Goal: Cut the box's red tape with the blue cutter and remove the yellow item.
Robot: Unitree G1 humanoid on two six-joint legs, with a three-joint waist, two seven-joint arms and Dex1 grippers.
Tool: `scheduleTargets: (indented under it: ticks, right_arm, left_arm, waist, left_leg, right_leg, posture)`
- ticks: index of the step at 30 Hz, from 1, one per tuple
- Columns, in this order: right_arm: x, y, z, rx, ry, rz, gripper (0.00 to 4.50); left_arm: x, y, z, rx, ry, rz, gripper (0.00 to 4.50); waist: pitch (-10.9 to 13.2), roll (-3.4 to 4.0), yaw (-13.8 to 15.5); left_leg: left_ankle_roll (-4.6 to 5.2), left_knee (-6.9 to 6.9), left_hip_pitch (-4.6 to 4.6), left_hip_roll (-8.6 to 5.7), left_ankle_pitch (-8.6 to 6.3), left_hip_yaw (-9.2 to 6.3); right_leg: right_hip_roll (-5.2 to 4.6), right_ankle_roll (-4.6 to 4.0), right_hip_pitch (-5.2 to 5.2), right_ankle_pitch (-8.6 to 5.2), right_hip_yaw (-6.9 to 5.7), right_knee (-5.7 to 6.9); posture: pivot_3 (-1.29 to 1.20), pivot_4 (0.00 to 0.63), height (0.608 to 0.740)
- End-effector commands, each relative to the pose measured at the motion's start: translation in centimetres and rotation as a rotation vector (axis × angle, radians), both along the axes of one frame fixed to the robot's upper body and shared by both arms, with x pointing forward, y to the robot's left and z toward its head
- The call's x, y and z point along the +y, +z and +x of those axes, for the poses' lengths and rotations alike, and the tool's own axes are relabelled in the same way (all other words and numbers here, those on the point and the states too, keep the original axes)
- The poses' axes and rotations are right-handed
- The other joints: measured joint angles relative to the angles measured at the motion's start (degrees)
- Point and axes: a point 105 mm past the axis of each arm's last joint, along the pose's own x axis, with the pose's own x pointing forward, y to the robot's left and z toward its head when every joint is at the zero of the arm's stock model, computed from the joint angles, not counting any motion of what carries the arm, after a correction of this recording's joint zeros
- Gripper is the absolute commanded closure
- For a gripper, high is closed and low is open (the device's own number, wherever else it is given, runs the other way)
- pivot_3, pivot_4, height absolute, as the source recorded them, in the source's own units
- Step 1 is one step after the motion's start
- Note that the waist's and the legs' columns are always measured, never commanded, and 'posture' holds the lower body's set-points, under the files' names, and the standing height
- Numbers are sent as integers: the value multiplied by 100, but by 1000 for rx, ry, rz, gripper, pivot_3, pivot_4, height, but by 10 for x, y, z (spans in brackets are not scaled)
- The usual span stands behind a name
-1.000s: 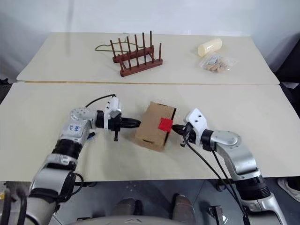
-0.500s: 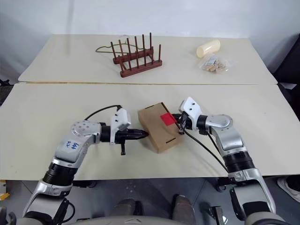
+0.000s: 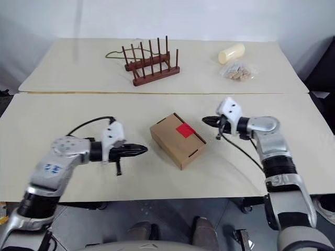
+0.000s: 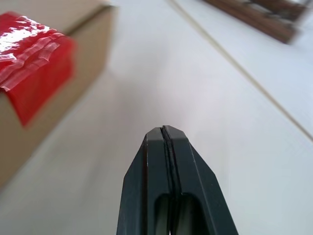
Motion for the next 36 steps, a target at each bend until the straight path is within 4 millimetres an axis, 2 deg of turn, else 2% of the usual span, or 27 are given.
scheduleTargets:
  ticks: [1,3,4,6,8,9,11,12,13,17,19,20,21,24,28,30,32,36]
  right_arm:
    - [-15,40,-24,-63,103,187,3632]
    - [-9,42,-36,-64,161,178,2955]
    - [0,44,-45,-73,197,193,2617]
    - [13,46,-58,-83,241,206,1913]
    - [30,49,-72,-121,264,252,1197]
    - [42,46,-87,-126,330,255,866]
    - [58,43,-109,-82,438,277,206]
    - [63,43,-118,-52,484,296,0]
    - [67,44,-124,-51,515,304,0]
    - [77,50,-133,-125,570,284,0]
    - [80,53,-137,-184,599,245,0]
    - [77,55,-134,-208,578,229,0]
    - [72,58,-129,-238,545,224,0]
    - [61,60,-121,-249,487,214,0]
    - [57,44,-138,-171,538,141,0]
    - [55,38,-146,-141,568,114,0]
    - [53,39,-148,-135,564,115,0]
    - [49,36,-154,-112,557,104,0]
  left_arm:
    - [53,40,-19,-156,142,-40,3572]
    - [85,36,-30,-185,230,-7,2952]
    - [109,30,-40,-173,306,-3,2644]
    - [143,17,-57,-134,407,15,2030]
    - [190,3,-82,-76,562,56,1398]
    - [215,3,-95,-76,644,65,1075]
    - [245,5,-112,-66,735,100,473]
    - [256,5,-119,-55,760,114,171]
    - [266,4,-126,-37,780,131,58]
    - [300,0,-149,29,857,166,58]
    - [304,-1,-150,45,850,165,58]
    - [296,1,-143,40,807,125,58]
    - [285,3,-136,47,761,67,58]
    - [256,4,-116,41,638,37,58]
    - [196,-12,-80,47,412,41,58]
    - [180,-23,-65,50,355,47,58]
    - [173,-31,-54,47,329,77,58]
    - [174,-47,-37,52,336,118,58]
  waist:
    - [6,10,-30]
    - [7,14,-59]
    - [5,18,-88]
    - [4,20,-117]
    - [5,22,-115]
    - [5,21,-104]
    - [6,21,-88]
    - [6,20,-58]
    - [5,20,-24]
    - [1,14,56]
    - [-1,11,45]
    - [-1,11,41]
    - [-1,11,42]
    - [-3,7,55]
    - [-2,9,54]
    - [0,12,48]
    - [0,11,6]
    - [-1,11,-85]
  left_leg:
    - [-4,0,0,7,-2,-2]
    - [-14,-1,4,25,-8,2]
    - [-17,-1,6,29,-10,10]
    - [-30,-7,18,40,-18,15]
    - [-35,-10,25,46,-21,29]
    - [-38,-11,27,49,-23,34]
    - [-45,-11,25,55,-28,31]
    - [-44,-11,24,54,-29,30]
    - [-40,-9,23,52,-31,28]
    - [-23,-2,34,51,-41,21]
    - [-28,-3,33,53,-46,20]
    - [-28,-4,33,53,-49,20]
    - [-29,-4,32,53,-51,22]
    - [-28,-4,31,54,-53,51]
    - [-23,-4,31,52,-58,63]
    - [-25,-5,32,52,-62,68]
    - [-27,-5,35,55,-63,77]
    - [-27,-4,43,58,-64,95]
  right_leg:
    - [6,-2,0,-1,-1,0]
    - [24,-11,2,-6,-6,-3]
    - [28,-15,2,-8,-7,-3]
    - [34,-25,1,-13,-5,-1]
    - [38,-36,-4,-19,-6,11]
    - [40,-41,-8,-22,-5,18]
    - [45,-49,-14,-27,-8,24]
    - [44,-50,-15,-27,-8,26]
    - [41,-50,-14,-27,-8,27]
    - [24,-50,-12,-26,-5,28]
    - [28,-51,-22,-26,-7,33]
    - [27,-51,-27,-26,-7,39]
    - [28,-51,-32,-26,-8,44]
    - [26,-52,-33,-26,-8,52]
    - [22,-52,-33,-26,-6,52]
    - [29,-52,-33,-26,-7,51]
    - [34,-52,-34,-26,-10,50]
    - [34,-52,-38,-26,-10,50]
  posture:
    - [0,150,740]
    - [0,150,740]
    - [0,150,740]
    - [0,150,740]
    - [0,150,740]
    - [0,150,740]
    - [0,150,740]
    - [0,150,740]
    - [0,150,740]
    - [0,150,740]
    - [0,150,740]
    - [0,150,740]
    - [0,150,740]
    - [0,150,740]
    - [0,150,740]
    - [0,150,740]
    - [0,150,740]
    - [0,150,740]
